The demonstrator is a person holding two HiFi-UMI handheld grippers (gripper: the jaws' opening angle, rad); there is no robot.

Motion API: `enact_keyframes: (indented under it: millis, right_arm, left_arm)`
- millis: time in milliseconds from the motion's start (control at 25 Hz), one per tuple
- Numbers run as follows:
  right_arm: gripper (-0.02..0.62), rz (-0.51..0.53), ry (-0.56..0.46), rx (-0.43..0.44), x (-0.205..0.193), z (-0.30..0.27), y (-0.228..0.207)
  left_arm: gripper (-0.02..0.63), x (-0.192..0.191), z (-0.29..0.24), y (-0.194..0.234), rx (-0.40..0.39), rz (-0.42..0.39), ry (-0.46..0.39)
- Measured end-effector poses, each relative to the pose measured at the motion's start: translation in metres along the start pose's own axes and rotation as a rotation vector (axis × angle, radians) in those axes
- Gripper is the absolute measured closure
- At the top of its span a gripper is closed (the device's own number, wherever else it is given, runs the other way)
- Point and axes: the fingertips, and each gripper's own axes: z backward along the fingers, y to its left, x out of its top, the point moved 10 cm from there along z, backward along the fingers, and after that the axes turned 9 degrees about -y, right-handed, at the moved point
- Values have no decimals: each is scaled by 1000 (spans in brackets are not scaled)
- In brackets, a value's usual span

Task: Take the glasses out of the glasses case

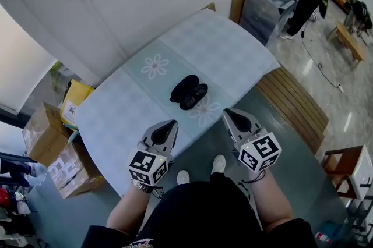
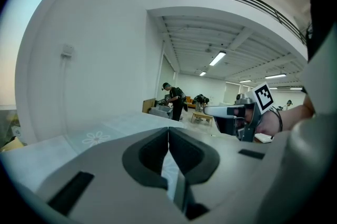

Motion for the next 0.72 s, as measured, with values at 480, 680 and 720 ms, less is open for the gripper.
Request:
enact_keyframes:
  millis: [480, 680, 720]
  right_arm:
    - [572, -20, 30, 86, -1, -10, -51]
    - [572, -35, 48, 123, -4, -13, -72]
    - [572, -39, 52, 131, -5, -14, -76]
  left_arm:
    - [577, -11, -40, -19, 81, 29, 16]
    - [577, -14, -55, -26, 122, 38, 25]
    - [577, -15, -57, -28, 130, 40, 27]
